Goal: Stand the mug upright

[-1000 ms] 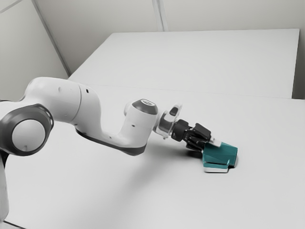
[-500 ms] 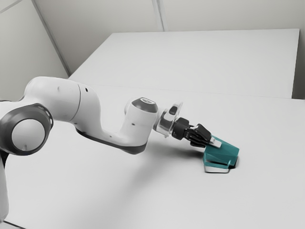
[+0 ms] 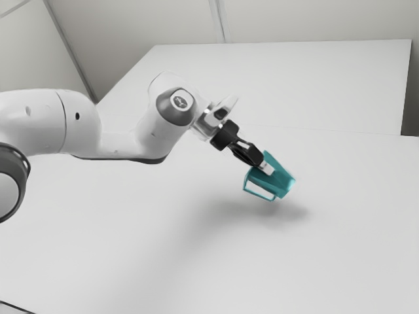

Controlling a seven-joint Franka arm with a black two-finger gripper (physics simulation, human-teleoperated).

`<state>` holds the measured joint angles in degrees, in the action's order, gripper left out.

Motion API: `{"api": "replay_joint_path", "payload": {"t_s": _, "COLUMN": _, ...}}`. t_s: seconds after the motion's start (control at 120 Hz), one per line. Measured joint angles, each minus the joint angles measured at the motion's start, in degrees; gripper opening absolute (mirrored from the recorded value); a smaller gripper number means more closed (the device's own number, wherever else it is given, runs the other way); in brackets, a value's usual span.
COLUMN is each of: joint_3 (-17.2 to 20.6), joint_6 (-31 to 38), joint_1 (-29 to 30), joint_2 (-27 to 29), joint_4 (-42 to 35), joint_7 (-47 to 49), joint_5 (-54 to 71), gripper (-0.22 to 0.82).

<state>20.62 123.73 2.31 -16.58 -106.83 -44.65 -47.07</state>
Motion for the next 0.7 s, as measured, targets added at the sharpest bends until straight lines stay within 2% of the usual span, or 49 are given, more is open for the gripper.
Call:
{"api": "replay_joint_path", "payload": {"t_s": 0.142, "joint_3": -0.68, "joint_6": 0.23, "joint_1": 1.1, "joint_2": 2.42, "joint_4": -0.34, "joint_7": 8.94, "joint_5": 24.55, "gripper": -0.17}}
{"api": "replay_joint_path", "payload": {"t_s": 0.308, "joint_3": -0.75, "joint_6": -0.06, "joint_1": 2.64, "joint_2": 5.3, "joint_4": -2.71, "joint_7": 18.64, "joint_5": 42.0, "gripper": -0.17}}
{"api": "replay_joint_path", "payload": {"t_s": 0.467, "joint_3": -0.72, "joint_6": -0.31, "joint_1": 3.91, "joint_2": 7.35, "joint_4": -6.33, "joint_7": 26.56, "joint_5": 50.37, "gripper": -0.17}}
{"api": "replay_joint_path", "payload": {"t_s": 0.7, "joint_3": -0.58, "joint_6": 0.07, "joint_1": 7.08, "joint_2": 10.29, "joint_4": -10.93, "joint_7": 35.77, "joint_5": 53.57, "gripper": -0.18}}
